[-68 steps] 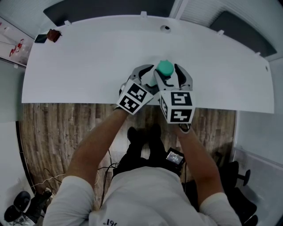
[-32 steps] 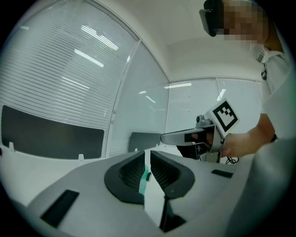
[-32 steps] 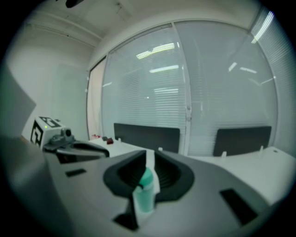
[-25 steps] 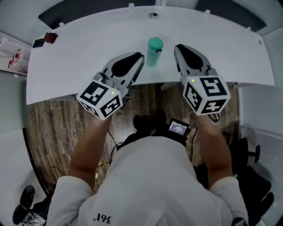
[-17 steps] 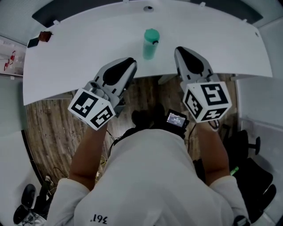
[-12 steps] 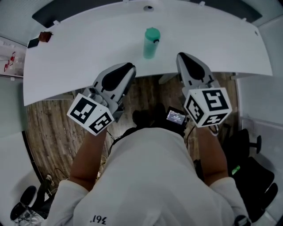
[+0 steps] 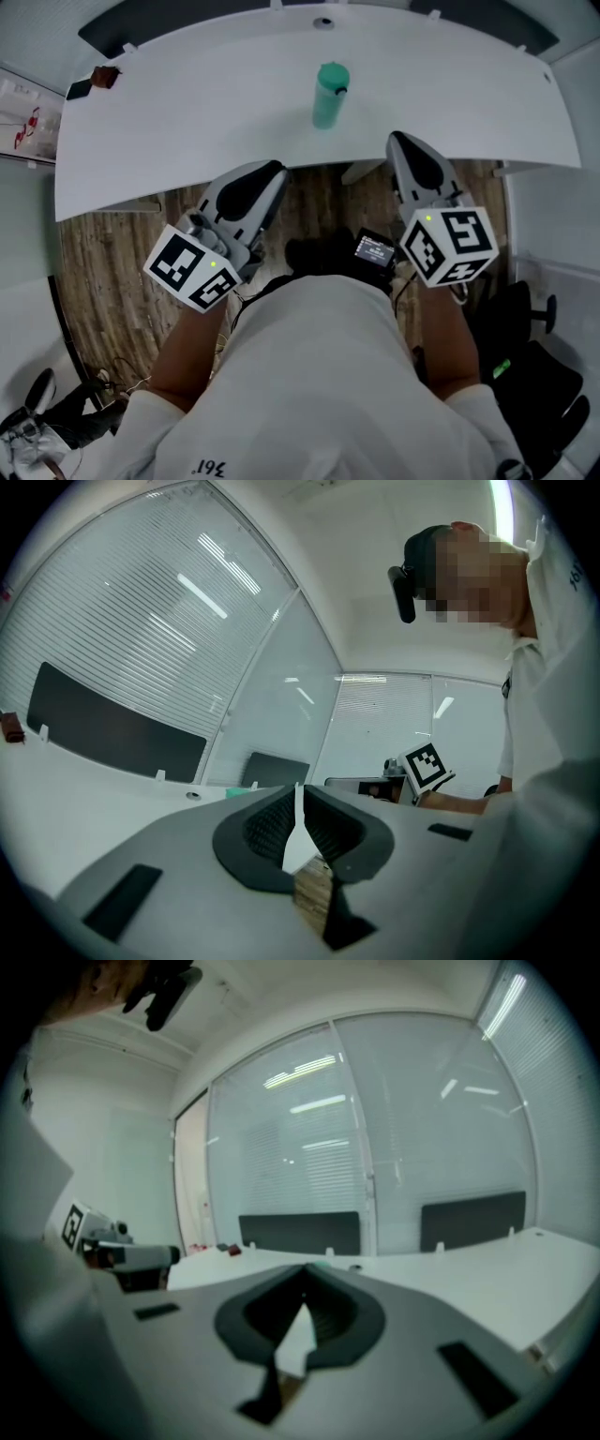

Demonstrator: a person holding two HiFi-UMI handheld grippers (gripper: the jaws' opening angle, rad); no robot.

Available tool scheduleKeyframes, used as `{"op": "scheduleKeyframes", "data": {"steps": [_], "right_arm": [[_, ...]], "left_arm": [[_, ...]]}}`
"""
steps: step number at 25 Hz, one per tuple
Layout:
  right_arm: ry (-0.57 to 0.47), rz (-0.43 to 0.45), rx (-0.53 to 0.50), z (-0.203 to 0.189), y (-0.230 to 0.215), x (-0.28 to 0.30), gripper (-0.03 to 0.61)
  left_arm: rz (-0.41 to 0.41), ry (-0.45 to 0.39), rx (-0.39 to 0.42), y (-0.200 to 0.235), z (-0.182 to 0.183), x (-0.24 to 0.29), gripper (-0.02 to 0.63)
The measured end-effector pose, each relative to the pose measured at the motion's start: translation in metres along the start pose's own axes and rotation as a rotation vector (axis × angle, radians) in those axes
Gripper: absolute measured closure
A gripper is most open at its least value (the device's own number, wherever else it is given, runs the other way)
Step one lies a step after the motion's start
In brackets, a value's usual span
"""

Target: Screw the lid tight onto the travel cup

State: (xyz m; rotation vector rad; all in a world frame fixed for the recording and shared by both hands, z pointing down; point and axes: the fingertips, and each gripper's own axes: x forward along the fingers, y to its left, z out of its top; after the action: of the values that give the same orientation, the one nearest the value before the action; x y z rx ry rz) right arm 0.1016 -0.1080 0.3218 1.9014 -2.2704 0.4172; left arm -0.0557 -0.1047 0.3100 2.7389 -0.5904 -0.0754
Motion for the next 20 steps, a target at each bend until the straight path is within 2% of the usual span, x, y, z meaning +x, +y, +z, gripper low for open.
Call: {"op": "scheduleKeyframes", "data": {"steps": [11,20], "right_arm": [[0.01,0.051,-0.01,-0.001,-0.016,-0.027,0.557],[0.061,0.121,-0.001,-0.035,-0.047,-0.1,0.557]], "left_arm": [[0.1,0.003,-0.023,-0.026,-0.012,-0.006,0.565],[0.172,0.01,-0.066,-0.104,-0.05,0.004,0.565]]}}
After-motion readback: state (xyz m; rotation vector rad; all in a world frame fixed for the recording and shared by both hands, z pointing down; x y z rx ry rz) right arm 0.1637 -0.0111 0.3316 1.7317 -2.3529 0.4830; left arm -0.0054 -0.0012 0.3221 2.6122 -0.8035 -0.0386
